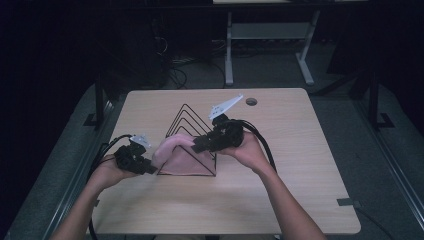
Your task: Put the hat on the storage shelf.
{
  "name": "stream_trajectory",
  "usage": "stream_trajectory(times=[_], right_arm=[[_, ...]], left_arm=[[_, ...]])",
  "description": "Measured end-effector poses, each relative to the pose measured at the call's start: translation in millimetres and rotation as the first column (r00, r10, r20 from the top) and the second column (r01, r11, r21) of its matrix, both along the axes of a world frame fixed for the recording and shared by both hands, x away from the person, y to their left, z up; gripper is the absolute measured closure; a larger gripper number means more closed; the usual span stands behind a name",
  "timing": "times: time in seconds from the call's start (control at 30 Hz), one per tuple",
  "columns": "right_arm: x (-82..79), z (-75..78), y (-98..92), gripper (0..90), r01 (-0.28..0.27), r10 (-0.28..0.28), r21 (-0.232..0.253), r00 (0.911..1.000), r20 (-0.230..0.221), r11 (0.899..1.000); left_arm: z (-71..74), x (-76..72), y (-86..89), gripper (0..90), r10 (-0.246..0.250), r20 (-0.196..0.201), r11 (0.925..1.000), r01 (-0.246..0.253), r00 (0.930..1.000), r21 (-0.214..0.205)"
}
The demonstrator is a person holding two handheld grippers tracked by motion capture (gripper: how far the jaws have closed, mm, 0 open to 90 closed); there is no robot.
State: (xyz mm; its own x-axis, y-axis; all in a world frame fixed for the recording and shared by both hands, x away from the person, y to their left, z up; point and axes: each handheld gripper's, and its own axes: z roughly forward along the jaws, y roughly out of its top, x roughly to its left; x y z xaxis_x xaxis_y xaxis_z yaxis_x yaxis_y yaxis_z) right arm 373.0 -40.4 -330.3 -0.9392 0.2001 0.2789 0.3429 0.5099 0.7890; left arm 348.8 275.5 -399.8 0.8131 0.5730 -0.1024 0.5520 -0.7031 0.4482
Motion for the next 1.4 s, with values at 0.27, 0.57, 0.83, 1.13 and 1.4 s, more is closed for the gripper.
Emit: stream_trajectory(times=[0.27,0.57,0.83,1.13,1.4], right_arm=[[-3.3,-4.0,-16.6,57.9,0.023,-0.023,-0.001,0.9997,0.009,1.0],[-4.7,-10.4,-35.4,48.8,0.085,-0.085,-0.012,0.9963,-0.016,0.996],[-12.0,-19.5,-49.9,44.1,0.125,-0.125,-0.014,0.9918,-0.028,0.992],[-19.6,-29.5,-71.2,41.3,0.173,-0.175,-0.035,0.984,-0.036,0.984],[-20.3,-38.7,-89.4,39.6,0.22,-0.223,-0.054,0.974,-0.042,0.974]], left_arm=[[2.9,-6.7,0.5,57.2,0.011,0.032,0.9997,-0.01,0.9994,-0.021],[6.7,-9.6,3.4,52.9,0.03,0.049,0.9989,-0.028,0.9983,-0.036],[7.0,-13.8,2.3,51.8,0.021,0.056,0.9988,-0.019,0.9982,-0.045],[7.6,-19.3,6.6,49.1,0.03,0.062,0.9988,-0.027,0.9976,-0.042],[5.4,-20.5,13.4,47.7,0.035,0.061,0.9992,-0.034,0.9975,-0.023]])
